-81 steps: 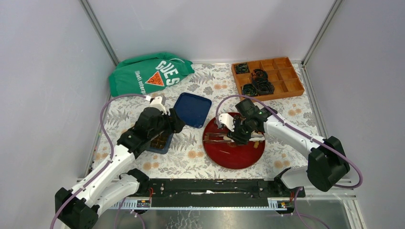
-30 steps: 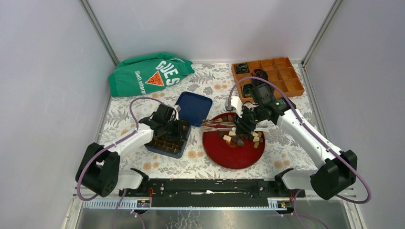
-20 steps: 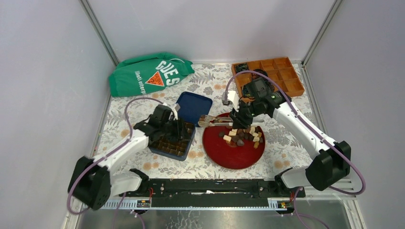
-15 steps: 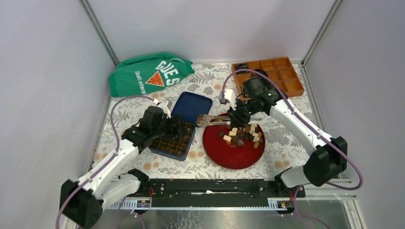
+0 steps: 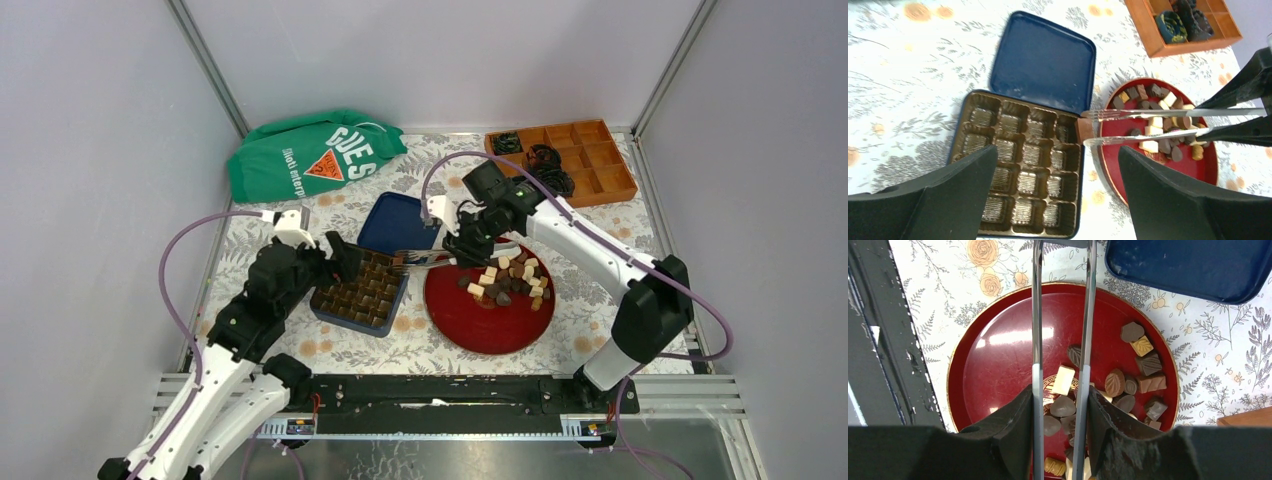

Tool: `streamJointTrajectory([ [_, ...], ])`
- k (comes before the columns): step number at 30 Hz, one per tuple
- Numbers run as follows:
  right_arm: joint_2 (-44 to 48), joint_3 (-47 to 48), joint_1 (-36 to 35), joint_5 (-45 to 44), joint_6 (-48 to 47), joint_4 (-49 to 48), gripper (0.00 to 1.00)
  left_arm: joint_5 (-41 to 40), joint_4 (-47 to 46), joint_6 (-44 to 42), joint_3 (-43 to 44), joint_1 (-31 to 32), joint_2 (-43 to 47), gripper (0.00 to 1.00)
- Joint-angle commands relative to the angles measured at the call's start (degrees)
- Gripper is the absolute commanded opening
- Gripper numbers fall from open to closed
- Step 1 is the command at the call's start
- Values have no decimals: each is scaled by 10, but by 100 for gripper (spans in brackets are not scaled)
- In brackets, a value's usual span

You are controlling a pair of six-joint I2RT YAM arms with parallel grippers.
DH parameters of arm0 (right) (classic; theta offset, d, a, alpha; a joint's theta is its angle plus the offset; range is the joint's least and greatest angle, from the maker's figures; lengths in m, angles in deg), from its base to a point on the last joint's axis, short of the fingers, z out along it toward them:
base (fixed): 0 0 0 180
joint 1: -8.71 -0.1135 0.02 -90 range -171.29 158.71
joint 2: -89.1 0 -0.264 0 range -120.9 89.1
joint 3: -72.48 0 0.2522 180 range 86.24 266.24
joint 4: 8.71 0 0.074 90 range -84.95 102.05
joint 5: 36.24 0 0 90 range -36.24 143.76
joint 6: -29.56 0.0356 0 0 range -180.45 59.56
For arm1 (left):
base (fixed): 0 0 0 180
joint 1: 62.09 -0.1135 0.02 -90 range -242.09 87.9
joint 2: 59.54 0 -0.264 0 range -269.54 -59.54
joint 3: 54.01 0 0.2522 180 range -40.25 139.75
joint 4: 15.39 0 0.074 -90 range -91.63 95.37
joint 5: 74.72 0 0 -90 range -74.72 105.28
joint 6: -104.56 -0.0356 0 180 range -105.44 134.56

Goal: Pack the chocolate
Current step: Place the fake chocolate in the packing box.

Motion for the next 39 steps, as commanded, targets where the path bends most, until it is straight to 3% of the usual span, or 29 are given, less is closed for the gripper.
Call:
streamJointTrajectory([
  [1,-11,40,-16,-24,9,-5,10,-76,-24,-43,1,-3,35,99],
  [12,-30,50,-30,-48,15,-7,18,-82,-19,-42,1,-3,44,99],
  [17,-28,48,-29,-48,18,-8,30,-80,-19,-41,0,-3,43,99],
  [24,-30,51,-29,-43,22,-9,38,-72,-18,-40,1,-3,38,99],
  [39,-32,53,-29,-42,33,-11,48,-66,-19,-38,-1,-3,39,99],
])
